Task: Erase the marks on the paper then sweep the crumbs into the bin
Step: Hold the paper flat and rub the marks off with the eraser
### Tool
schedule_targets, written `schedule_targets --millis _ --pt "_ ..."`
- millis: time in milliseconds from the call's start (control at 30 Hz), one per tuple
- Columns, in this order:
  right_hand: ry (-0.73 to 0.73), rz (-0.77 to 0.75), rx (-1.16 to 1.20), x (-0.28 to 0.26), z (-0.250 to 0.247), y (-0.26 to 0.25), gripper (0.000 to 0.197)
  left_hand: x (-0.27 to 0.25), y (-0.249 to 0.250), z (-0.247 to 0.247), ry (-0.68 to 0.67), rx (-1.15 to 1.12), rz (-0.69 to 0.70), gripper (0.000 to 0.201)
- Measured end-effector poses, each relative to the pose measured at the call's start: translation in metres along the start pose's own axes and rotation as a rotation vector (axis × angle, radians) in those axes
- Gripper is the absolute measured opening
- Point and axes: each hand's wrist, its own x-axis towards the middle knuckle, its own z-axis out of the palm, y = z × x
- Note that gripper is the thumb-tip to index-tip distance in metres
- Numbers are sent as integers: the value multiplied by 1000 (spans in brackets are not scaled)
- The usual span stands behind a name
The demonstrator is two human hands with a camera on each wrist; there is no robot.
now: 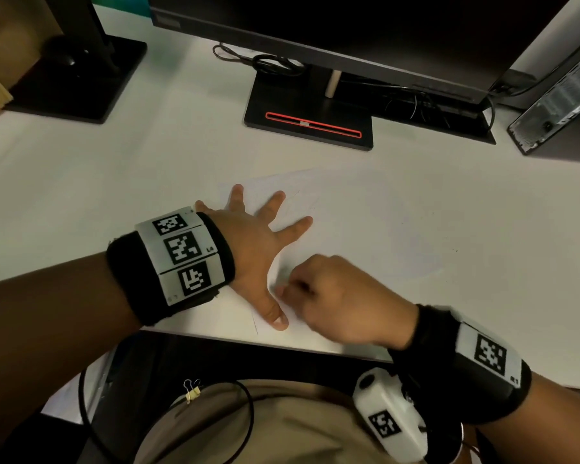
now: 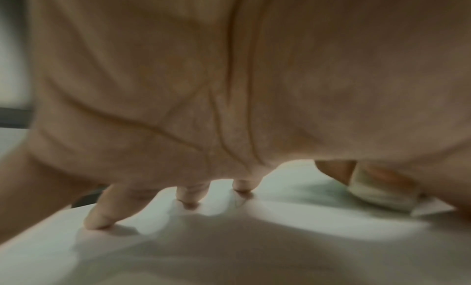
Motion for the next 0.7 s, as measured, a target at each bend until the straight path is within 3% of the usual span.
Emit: schedule_targets --millis 67,167,333,467,600,700 --pt "-11 26 18 3 -4 4 49 0 0 1 6 2 1 146" --pt "88 42 10 9 -15 10 50 0 0 1 12 2 -3 145" --pt "-19 -31 -16 7 -2 -1 48 0 -2 1 26 8 16 145" --pt "65 -18 7 15 -11 5 47 -2 -2 1 26 -7 5 144" --pt "-32 -75 -2 8 0 -3 42 -1 -3 2 29 5 18 145" --pt "42 -48 0 18 -12 3 40 0 -3 3 27 -5 15 144"
